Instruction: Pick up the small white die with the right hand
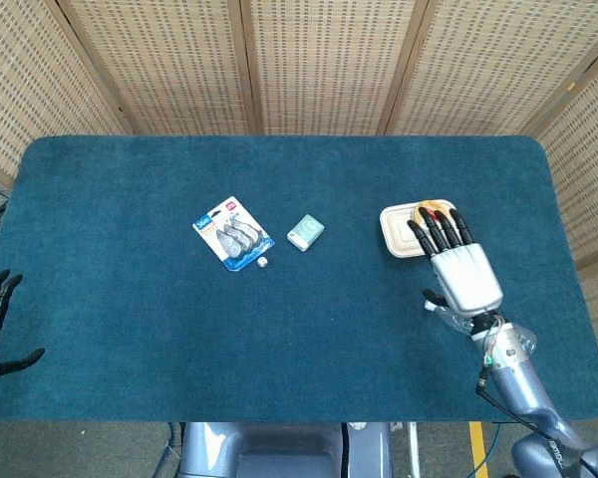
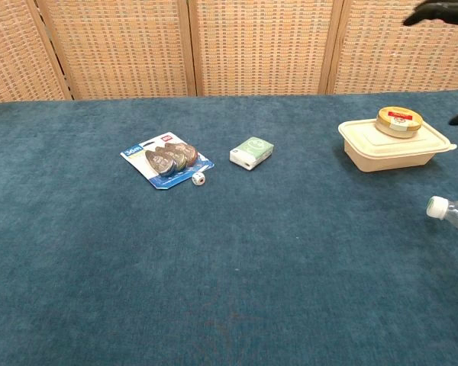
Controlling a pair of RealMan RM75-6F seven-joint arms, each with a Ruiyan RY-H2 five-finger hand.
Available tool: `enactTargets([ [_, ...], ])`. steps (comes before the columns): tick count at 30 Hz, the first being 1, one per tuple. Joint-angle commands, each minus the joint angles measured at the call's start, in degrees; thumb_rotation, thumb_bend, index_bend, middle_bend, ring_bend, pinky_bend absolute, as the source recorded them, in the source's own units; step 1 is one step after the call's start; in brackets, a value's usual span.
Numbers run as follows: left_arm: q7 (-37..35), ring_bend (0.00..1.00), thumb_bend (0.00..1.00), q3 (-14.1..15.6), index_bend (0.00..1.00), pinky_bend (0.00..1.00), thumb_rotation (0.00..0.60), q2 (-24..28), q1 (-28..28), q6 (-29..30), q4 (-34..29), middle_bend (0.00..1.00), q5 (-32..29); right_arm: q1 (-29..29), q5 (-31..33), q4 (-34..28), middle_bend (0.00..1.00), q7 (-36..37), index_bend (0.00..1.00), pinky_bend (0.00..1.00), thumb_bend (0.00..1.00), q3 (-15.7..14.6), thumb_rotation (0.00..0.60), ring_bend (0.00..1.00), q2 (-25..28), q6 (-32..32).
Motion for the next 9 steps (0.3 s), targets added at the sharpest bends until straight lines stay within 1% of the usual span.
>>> enactTargets([
  [1,0.0,0.0,0.06,0.2,0.0,0.0,0.6,-0.1,0.2,0.5,0.1,0.0,0.5,-8.2,-7.4,10.6,0.0,13.0,0.0,0.0,0.0,-5.9,0.6,0.0,-1.5,6.8],
  [6,0.4,0.0,0.06,0.3,0.0,0.0,0.6,-0.3,0.5,1.1,0.2,0.0,0.9,-12.4,-9.8,15.6,0.0,19.6,0.0,0.0,0.0,-7.5,0.6,0.0,-4.2,11.0],
  [9,0.4,0.0,0.06,0.3,0.0,0.0,0.6,-0.4,0.7,1.4,0.3,0.0,1.2,-14.0,-11.1,16.3,0.0,20.8,0.0,0.0,0.0,-7.9,0.6,0.0,-4.9,12.9],
])
